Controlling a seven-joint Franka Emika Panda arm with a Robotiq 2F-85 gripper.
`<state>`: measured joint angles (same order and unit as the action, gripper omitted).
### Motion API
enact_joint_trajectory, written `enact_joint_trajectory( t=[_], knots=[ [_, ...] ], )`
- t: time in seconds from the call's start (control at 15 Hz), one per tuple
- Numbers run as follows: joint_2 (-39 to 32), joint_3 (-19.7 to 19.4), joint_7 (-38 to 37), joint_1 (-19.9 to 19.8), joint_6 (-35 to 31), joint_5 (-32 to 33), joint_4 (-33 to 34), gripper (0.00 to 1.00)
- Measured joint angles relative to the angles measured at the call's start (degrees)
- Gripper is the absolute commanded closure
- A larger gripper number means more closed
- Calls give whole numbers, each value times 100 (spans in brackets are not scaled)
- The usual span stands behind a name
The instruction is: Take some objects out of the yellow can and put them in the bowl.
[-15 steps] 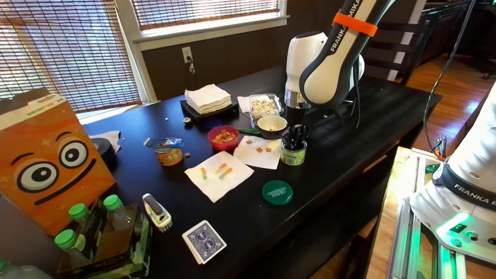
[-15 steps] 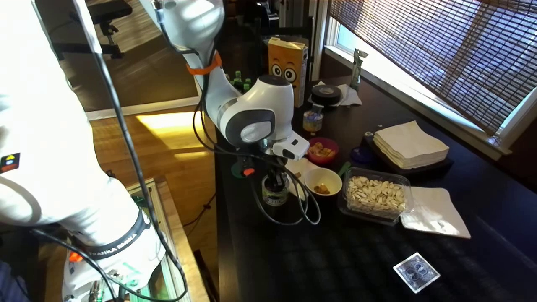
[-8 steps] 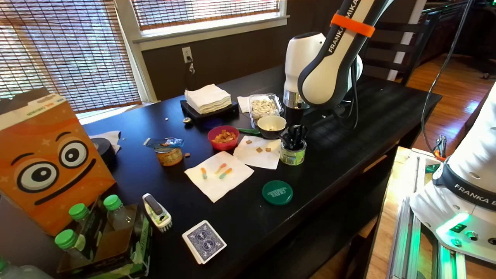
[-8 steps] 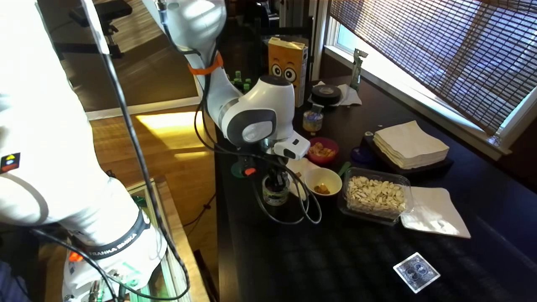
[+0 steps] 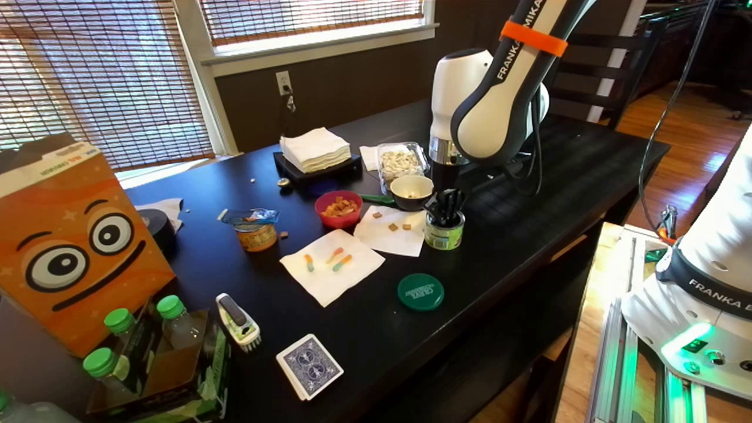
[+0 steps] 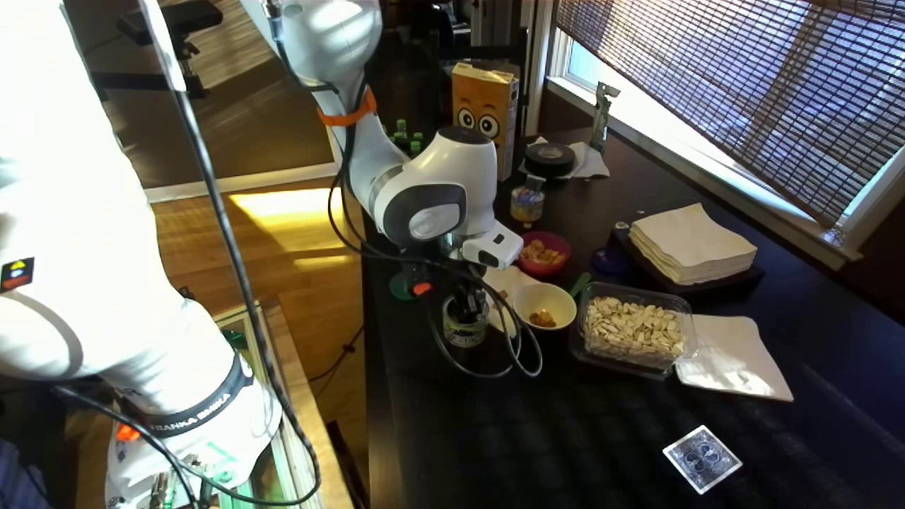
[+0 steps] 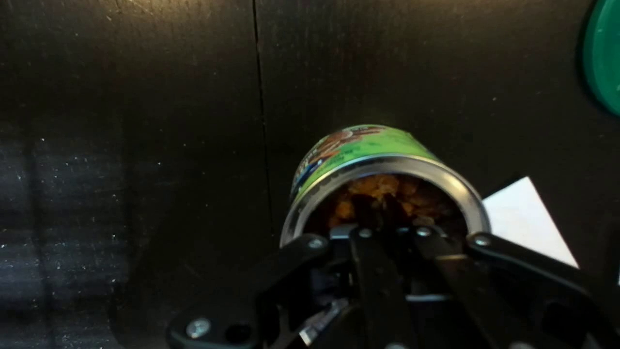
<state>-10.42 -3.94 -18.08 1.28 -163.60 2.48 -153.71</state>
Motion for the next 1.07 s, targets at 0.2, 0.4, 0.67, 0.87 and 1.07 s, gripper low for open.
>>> enact_joint_trajectory(
  t=[0.2, 0.4, 0.67, 0.87, 1.07],
  knots=[
    [5, 1, 2, 0, 2, -40, 0, 98],
    [49, 4, 9, 0, 75, -68, 0, 98],
    [253, 36, 48, 0, 398, -92, 3, 98],
    [493, 55, 80, -1, 708, -96, 2, 98],
    [744, 59, 100, -4, 1008, -96, -2, 98]
  ],
)
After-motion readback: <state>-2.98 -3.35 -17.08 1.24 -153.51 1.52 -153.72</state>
